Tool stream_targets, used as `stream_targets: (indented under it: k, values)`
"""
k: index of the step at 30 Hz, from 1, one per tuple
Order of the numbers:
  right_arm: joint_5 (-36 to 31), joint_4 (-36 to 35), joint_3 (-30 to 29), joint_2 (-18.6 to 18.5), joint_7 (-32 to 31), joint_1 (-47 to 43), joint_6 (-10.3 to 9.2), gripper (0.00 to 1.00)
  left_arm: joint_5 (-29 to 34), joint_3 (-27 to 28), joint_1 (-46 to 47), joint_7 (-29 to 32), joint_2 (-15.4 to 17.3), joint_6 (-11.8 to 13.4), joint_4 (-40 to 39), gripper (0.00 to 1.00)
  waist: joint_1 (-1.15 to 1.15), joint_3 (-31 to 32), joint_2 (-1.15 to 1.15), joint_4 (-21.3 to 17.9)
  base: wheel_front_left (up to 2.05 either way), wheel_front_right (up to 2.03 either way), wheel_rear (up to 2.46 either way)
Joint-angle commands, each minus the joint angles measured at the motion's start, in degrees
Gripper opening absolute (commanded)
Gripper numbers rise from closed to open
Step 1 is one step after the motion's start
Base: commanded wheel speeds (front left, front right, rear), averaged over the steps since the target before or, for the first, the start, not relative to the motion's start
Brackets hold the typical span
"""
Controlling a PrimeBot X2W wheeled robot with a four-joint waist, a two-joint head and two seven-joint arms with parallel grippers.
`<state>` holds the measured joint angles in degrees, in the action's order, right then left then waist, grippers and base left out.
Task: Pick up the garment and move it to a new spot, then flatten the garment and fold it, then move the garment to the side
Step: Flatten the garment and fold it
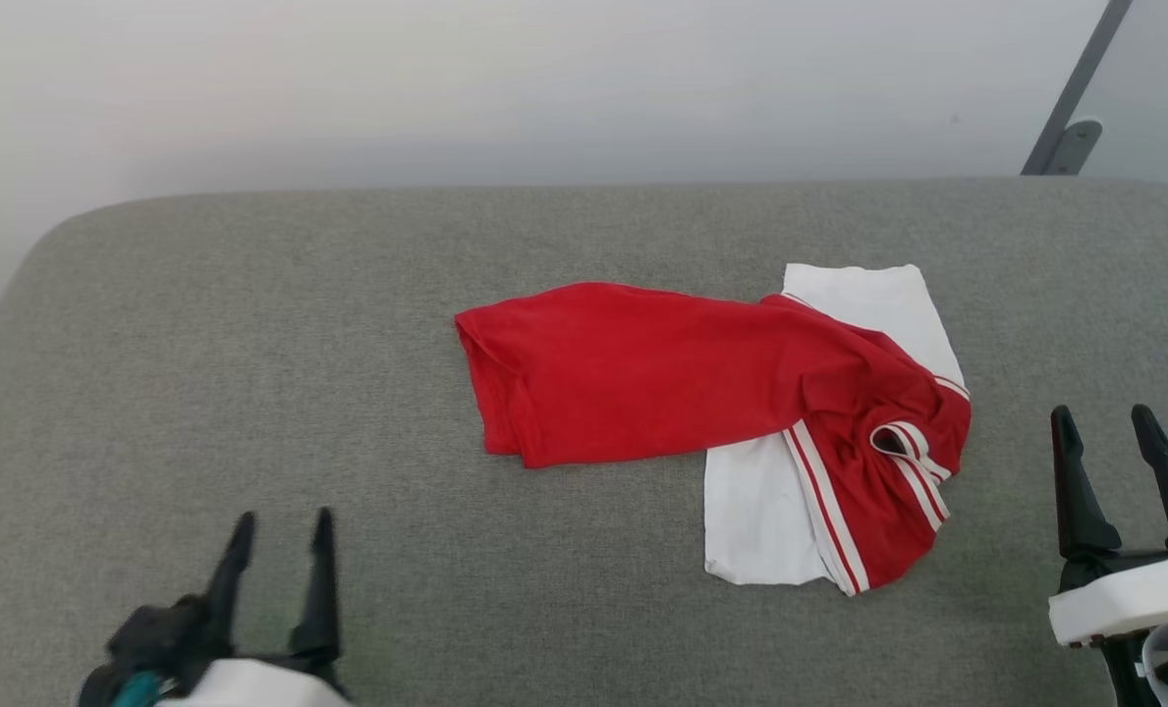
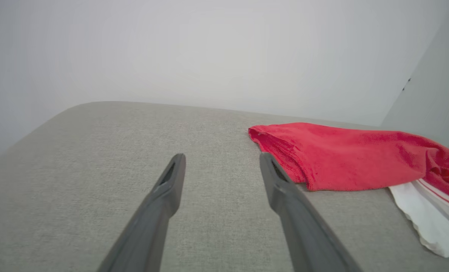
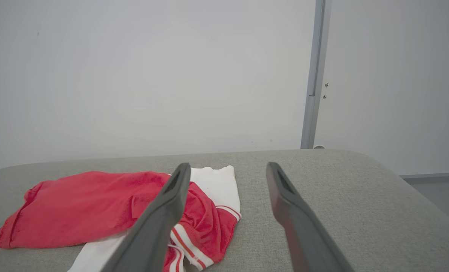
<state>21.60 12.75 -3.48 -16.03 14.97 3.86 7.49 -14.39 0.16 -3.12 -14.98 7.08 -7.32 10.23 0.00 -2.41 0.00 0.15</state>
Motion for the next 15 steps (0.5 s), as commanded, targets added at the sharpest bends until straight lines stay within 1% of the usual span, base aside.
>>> stream_targets:
  k: [1, 4, 6, 9, 10, 11, 12, 13, 15]
  values:
    - [0.1, -0.1, 0.0, 0.5, 0.3, 0.8, 0.00, 1.00, -1.4, -2.4, 1.7, -0.3, -0.1, -0.2, 0.0, 1.00, 0.00, -0.5, 0.00, -0.5, 0.00, 0.00, 0.00]
    - [0.2, -0.2, -0.6, 1.1, 0.3, 1.7, 0.00, 1.00, -3.0, -9.1, 5.5, -0.3, 1.7, -0.2, 2.7, 1.00, 0.00, -1.3, 0.00, -1.1, 0.00, 0.00, 0.00]
    - [0.0, -0.3, -0.4, 1.7, 0.3, 2.3, 0.00, 1.00, -3.9, -14.7, 10.0, 0.4, 3.5, -0.2, 5.2, 1.00, 0.00, -1.8, 0.00, -1.9, 0.00, 0.00, 0.00]
    - [-0.3, -0.3, 0.0, 2.6, 0.3, 3.1, 0.00, 1.00, -6.2, -22.5, 17.1, 5.2, 5.1, -0.2, 9.5, 1.00, 0.00, -2.5, 0.00, -3.2, 0.00, 0.00, 0.00]
    - [-0.3, -0.3, 0.2, 2.7, 0.3, 3.4, 0.00, 1.00, -7.7, -24.4, 19.3, 8.1, 5.3, -0.2, 11.1, 1.00, 0.00, -2.8, 0.00, -3.7, 0.00, 0.00, 0.00]
    - [-0.3, -0.3, 0.2, 2.7, 0.3, 3.4, 0.00, 1.00, -7.7, -24.4, 19.3, 8.1, 5.3, -0.2, 11.1, 1.00, 0.00, -2.8, 0.00, -3.7, 0.00, 0.00, 0.00]
    - [-0.3, -0.2, 0.5, 3.0, 0.3, 4.2, 0.00, 1.00, -10.9, -28.8, 24.0, 15.4, 6.2, -0.2, 14.0, 1.00, 0.00, -3.6, 0.00, -4.9, 0.00, 0.00, 0.00]
    - [-0.3, -0.2, 0.5, 3.0, 0.3, 4.2, 0.00, 1.00, -10.9, -28.8, 24.0, 15.4, 6.2, -0.2, 14.0, 1.00, 0.00, -3.6, 0.00, -4.9, 0.00, 0.00, 0.00]
    - [-0.4, -0.1, 0.6, 3.4, 0.3, 4.7, 0.00, 1.00, -15.3, -33.1, 27.9, 25.1, 6.6, -0.1, 16.5, 1.00, 0.00, -4.4, 0.00, -6.3, 0.00, 0.00, 0.00]
